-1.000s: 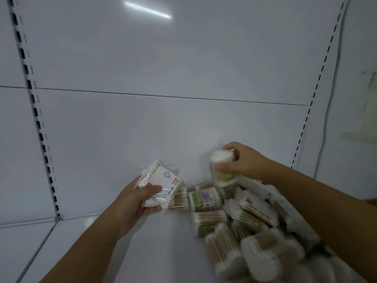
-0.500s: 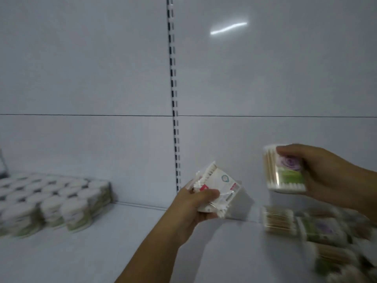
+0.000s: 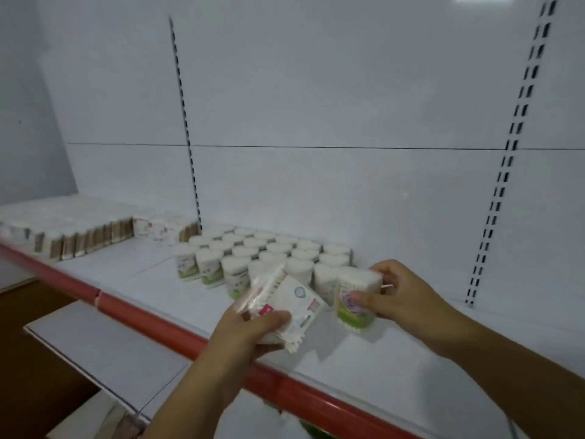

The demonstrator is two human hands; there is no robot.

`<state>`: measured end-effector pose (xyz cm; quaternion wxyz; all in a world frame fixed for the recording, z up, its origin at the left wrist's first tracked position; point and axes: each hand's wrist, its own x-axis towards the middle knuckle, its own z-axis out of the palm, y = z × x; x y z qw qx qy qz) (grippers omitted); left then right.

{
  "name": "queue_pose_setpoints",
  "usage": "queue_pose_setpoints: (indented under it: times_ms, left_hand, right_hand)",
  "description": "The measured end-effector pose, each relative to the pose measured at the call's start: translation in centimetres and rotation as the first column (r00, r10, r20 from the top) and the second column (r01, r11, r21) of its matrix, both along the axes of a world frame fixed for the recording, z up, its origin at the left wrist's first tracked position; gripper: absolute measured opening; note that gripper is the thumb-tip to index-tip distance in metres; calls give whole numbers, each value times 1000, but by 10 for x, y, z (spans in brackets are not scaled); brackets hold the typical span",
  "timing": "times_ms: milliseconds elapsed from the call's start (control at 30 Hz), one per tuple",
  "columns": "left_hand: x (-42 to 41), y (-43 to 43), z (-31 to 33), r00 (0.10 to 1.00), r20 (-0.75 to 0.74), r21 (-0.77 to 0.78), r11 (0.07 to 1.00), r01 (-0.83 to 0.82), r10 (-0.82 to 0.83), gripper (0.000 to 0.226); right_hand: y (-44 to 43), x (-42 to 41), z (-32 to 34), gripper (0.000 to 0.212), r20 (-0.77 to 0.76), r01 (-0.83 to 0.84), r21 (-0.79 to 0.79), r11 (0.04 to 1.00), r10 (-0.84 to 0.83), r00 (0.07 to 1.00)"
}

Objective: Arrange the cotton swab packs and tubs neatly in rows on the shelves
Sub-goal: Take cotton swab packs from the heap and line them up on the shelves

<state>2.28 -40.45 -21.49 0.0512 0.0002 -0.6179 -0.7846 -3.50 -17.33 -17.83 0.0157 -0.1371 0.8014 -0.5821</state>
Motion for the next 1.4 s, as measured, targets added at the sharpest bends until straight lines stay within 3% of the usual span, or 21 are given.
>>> queue_pose_setpoints:
  times_ms: [67,200,300,367,467,533,600,667,767,867,967,1067,1167,1300,1400]
  left_hand:
    - [2,-31,-1,1000,1,7,1000,-17,17,56]
    - [-4,-70,-2,1000,2,12,1000,-25,25,57]
    - [-15,-83,-4,1000,2,18,1000,-10,10,57]
    - [-21,-87,-5,1000,-1,36,999,-2,2,57]
    - [-26,-96,-5,1000,12,65,998,-2,2,55]
    - [-28,-107,-5,1000,18,56,998,-16,15,52]
    - [-27,-119,-2,999,12,64,997,-43,43,49]
    - [-27,-131,0,998,8,71,995,-64,64,49]
    - [-24,-152,0,997,29,68,995,-68,66,52]
    - [-17,-189,3,1000,-14,16,1000,-22,22,52]
    - [-6,-250,-1,998,-55,-27,999,32,-34,48]
    - [3,-321,-9,997,-35,-20,998,61,-62,63]
    - [5,-381,-9,996,-28,84,992,93,-91,79]
    - [-9,-425,3,987,-26,96,982,160,-158,51]
    - [-35,-446,6,985,4,121,978,172,-174,44]
  right_hand:
    - [-32,-1,-11,48,-123,105,171,980,-84,989]
    - [-74,-11,-31,71,-431,291,487,823,-63,900]
    - [-91,-25,-42,57,-653,446,544,711,24,757]
    - [-99,-34,-49,53,-712,513,543,665,41,701]
    - [-103,-43,-53,54,-698,526,587,615,56,714]
    - [-103,-44,-51,63,-694,521,574,632,37,719]
    - [-111,-35,-38,60,-671,411,474,779,17,741]
    - [-128,-19,-15,43,-630,225,352,908,52,774]
    - [-174,10,10,22,-535,-18,388,922,241,810]
    - [-237,20,13,50,-509,-108,450,887,354,784]
    - [-314,13,0,63,-383,-171,468,867,374,845]
    - [-391,15,-11,57,-196,-289,269,919,346,918]
    - [-446,17,-23,57,-151,-304,52,951,308,939]
    - [-484,8,-26,47,-91,-221,-77,972,214,973]
    - [-503,-1,-27,38,-20,-146,-241,959,146,989]
